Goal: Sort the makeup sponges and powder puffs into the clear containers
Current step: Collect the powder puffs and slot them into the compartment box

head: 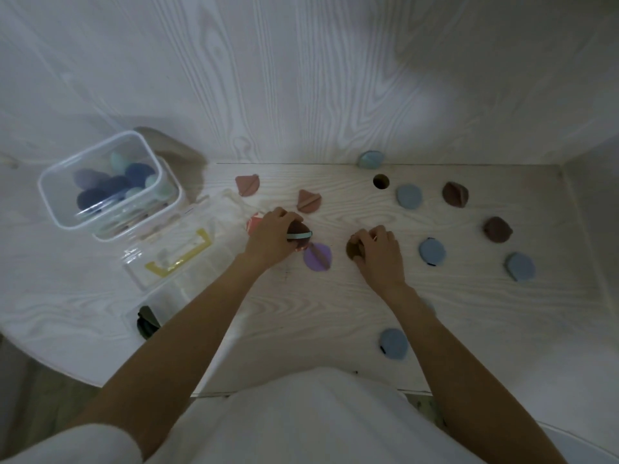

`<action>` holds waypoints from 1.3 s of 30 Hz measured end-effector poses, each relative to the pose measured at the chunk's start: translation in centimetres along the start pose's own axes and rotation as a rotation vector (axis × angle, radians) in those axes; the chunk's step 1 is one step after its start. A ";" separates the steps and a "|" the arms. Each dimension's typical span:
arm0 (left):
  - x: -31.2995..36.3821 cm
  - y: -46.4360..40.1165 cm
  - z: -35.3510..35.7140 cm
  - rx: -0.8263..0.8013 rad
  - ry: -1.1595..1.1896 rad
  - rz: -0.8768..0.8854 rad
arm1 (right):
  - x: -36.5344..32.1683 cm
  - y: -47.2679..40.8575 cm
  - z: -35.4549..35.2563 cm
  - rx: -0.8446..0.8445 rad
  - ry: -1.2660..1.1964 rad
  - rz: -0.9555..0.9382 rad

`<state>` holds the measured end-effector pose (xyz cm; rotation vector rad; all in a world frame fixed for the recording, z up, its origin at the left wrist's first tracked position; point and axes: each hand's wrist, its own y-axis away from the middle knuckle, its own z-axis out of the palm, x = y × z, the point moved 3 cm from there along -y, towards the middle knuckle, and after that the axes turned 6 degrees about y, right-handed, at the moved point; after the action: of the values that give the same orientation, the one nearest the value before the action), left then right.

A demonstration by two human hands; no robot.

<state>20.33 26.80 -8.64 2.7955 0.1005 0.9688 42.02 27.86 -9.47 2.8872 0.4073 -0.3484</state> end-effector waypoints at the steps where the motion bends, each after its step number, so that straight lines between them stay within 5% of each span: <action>1: 0.0 -0.1 -0.1 -0.050 0.015 -0.031 | -0.2 0.0 -0.1 -0.002 -0.031 -0.001; 4: 0.0 -0.2 -0.5 -0.132 0.067 -0.106 | -0.9 0.4 -0.9 0.039 -0.185 -0.022; 12: 0.9 7.1 -5.5 0.213 0.488 0.047 | -5.6 4.5 -1.5 0.034 -0.639 0.039; 21: -8.3 21.8 -10.1 0.596 0.332 -0.061 | -11.9 7.2 0.3 -0.141 -0.813 -0.044; 34: -12.9 21.5 -9.0 0.266 -0.170 0.015 | -21.0 7.8 1.5 -0.178 -0.892 -0.081; 39: -14.1 21.5 -9.3 0.128 -0.225 0.100 | -24.8 6.9 1.9 0.001 -0.566 -0.196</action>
<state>3.64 5.35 -5.91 3.0314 -0.0089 0.6831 20.50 14.79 -3.72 2.5892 0.5759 -1.1522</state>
